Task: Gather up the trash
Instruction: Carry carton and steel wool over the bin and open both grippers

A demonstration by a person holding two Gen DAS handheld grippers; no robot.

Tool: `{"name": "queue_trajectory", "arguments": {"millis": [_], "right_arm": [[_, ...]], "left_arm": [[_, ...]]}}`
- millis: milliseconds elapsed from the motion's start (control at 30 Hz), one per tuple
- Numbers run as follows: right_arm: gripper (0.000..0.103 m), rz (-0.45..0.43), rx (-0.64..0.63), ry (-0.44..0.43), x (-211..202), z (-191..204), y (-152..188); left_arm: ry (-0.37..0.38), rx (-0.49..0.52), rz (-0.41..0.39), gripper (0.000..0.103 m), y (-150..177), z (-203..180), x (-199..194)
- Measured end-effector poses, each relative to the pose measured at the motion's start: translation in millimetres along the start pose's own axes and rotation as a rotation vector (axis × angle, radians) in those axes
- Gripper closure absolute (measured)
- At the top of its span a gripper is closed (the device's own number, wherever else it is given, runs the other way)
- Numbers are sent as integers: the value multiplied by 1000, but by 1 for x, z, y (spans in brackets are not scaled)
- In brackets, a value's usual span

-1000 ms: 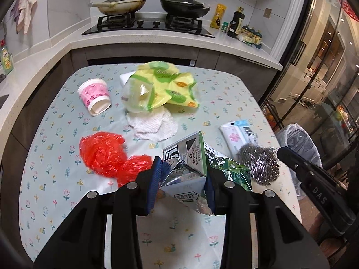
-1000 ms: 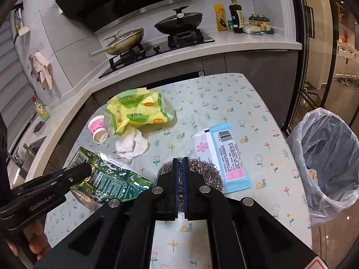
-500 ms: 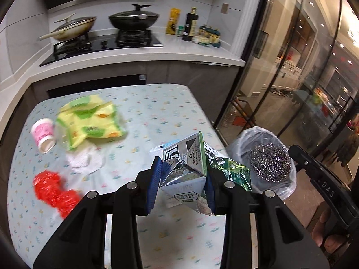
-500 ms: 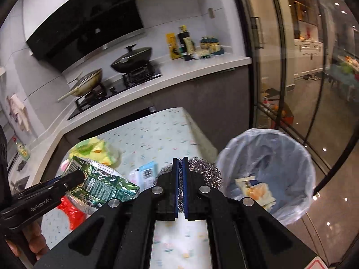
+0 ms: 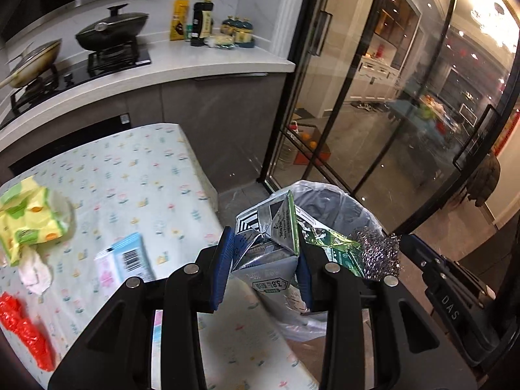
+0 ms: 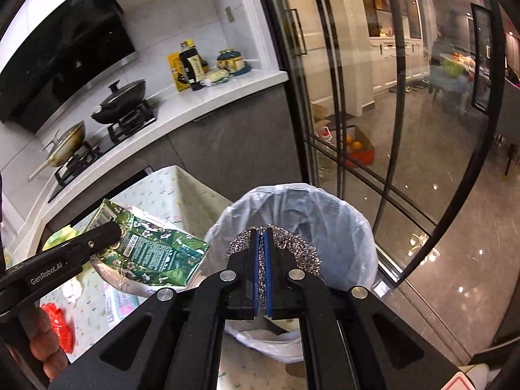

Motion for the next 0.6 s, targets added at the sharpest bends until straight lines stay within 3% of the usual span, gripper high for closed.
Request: {"name": "queue_trajectory", "arguments": {"millis": [267, 333, 400, 467, 600], "right_arm": [[98, 38, 46, 9, 22, -21, 4], [98, 41, 45, 3, 24, -21, 4], [98, 38, 45, 5, 25, -20, 3], [96, 33, 50, 5, 25, -19, 3], [91, 28, 48, 3, 22, -15, 2]], "left_arm": [[40, 32, 28, 64, -8, -35, 27], [39, 37, 12, 58, -11, -39, 25], [39, 28, -7, 42, -14, -40, 21], [44, 15, -25, 35, -17, -40, 18], [37, 16, -45, 33, -21, -38, 10]]}}
Point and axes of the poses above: each gripper's, at about its wrist camera, not at the fingertips, and x roughly the way its jaws point, z to its left, y to its underside, the point moved 6 cm from there along x, roughly the way its jaws point, and after that the axes turned 6 degrees about -x, right-handed, at the moved point
